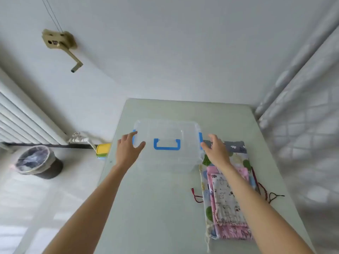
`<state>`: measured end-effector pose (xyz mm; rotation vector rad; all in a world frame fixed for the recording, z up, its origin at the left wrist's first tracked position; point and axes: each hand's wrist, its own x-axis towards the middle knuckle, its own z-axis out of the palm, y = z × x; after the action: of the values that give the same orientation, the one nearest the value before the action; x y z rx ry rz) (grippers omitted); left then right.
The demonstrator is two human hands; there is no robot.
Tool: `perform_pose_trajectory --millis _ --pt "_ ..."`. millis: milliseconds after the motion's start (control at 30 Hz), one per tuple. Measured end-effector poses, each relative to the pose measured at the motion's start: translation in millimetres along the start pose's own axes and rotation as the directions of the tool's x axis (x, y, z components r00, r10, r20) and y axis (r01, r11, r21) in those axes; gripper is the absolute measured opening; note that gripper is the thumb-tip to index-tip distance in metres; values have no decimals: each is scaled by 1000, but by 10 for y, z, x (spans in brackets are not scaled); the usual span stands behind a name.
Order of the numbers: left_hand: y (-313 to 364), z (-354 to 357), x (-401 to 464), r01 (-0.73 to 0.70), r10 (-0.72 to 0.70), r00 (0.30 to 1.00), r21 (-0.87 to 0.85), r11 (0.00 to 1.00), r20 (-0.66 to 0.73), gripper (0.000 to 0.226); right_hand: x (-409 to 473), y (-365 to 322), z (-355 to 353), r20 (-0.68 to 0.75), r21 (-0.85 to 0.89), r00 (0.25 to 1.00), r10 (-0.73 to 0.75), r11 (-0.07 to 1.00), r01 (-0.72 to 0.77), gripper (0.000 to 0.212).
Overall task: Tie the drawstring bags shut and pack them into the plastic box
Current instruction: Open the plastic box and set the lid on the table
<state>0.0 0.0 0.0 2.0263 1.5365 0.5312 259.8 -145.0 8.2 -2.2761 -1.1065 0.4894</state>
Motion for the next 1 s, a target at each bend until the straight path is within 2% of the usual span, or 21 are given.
perform_pose_trajectory --millis 67,167,333,433,567,667,767,800,867,933,1000 --pt "-114 6 60 120 -117 991 -42 992 67 64 47 -33 100 16 48 992 128 991 -129 52" --pt "-249 57 132 217 -198 969 -129 968 148 65 53 -23 234 15 81 982 189 979 -189 49" --pt "-354 85 218 245 -226 968 -226 943 108 50 91 34 316 -46 83 986 160 984 -156 36" --pt "-374 101 218 239 -233 971 -258 936 52 34 128 69 320 -45 32 990 136 990 -135 29" --pt "-400 135 223 242 -238 970 -275 931 46 30 202 100 314 -27 -95 996 85 992 -87 28" --pt "-495 179 204 310 -307 949 -390 867 72 30 272 163 307 -12 -128 994 112 985 -113 31" --pt "-580 199 159 419 -401 903 -522 743 154 38 272 212 305 -41 -89 989 139 986 -142 33" --pt "-588 191 135 412 -401 905 -529 742 143 40 244 199 301 -77 -74 993 93 992 -99 34" --pt "-579 145 61 346 -363 930 -470 812 58 41 142 98 315 -99 -54 989 -106 993 101 35" --pt "-531 89 -26 261 -289 957 -440 859 5 37 19 -49 351 22 -94 936 -351 931 352 36" --pt "-477 60 -111 254 -243 967 -431 866 81 37 -83 -139 445 193 -197 846 -497 825 529 42"
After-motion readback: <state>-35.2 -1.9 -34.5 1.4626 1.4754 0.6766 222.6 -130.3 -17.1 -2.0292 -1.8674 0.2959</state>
